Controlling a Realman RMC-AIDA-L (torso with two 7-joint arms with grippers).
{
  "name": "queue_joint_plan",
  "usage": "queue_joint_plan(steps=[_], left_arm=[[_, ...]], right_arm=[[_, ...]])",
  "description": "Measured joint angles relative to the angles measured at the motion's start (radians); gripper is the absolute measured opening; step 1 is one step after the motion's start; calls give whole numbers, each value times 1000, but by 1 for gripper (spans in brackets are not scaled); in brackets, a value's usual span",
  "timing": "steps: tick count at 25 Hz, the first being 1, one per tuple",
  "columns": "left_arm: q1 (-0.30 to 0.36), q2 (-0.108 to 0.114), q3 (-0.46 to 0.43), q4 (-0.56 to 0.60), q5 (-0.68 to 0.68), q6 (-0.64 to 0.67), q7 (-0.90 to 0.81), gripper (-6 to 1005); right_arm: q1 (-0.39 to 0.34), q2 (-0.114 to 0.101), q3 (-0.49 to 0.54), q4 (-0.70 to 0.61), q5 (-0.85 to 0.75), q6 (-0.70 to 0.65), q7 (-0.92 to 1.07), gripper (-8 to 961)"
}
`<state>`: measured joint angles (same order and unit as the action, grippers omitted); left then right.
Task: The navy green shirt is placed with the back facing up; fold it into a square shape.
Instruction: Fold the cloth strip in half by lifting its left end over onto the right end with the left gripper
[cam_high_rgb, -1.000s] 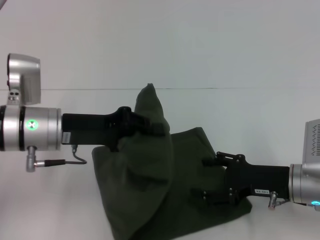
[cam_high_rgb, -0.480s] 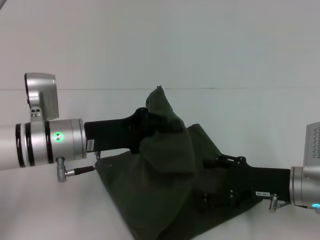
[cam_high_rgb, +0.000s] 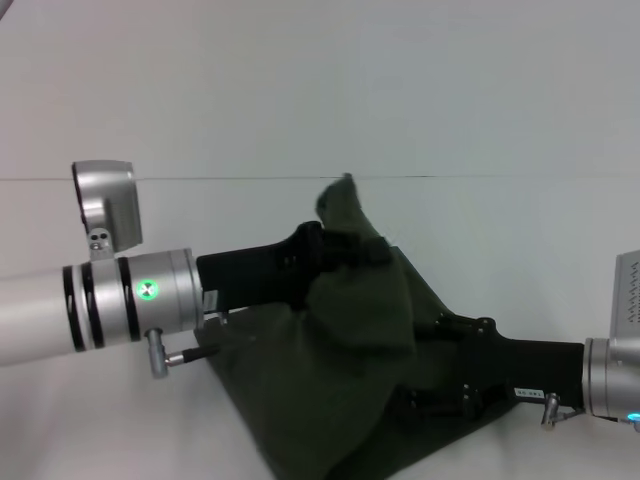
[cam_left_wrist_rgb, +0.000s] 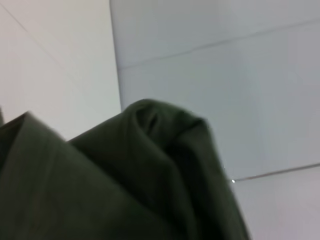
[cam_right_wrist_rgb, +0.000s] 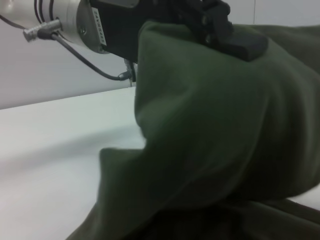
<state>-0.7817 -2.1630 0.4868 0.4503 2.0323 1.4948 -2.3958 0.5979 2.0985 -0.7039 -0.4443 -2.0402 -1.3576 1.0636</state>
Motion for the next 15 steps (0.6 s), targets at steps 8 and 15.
queue_joint_plan(steps=[8, 15], left_arm=[[0, -2, -5, -90, -115, -34, 176, 313], [45, -1, -5, -117, -207, -78, 246, 549]], right_arm=[[-62, -6, 29, -22, 0, -17, 0, 928], [-166, -7, 82, -116, 4, -54, 14, 925]])
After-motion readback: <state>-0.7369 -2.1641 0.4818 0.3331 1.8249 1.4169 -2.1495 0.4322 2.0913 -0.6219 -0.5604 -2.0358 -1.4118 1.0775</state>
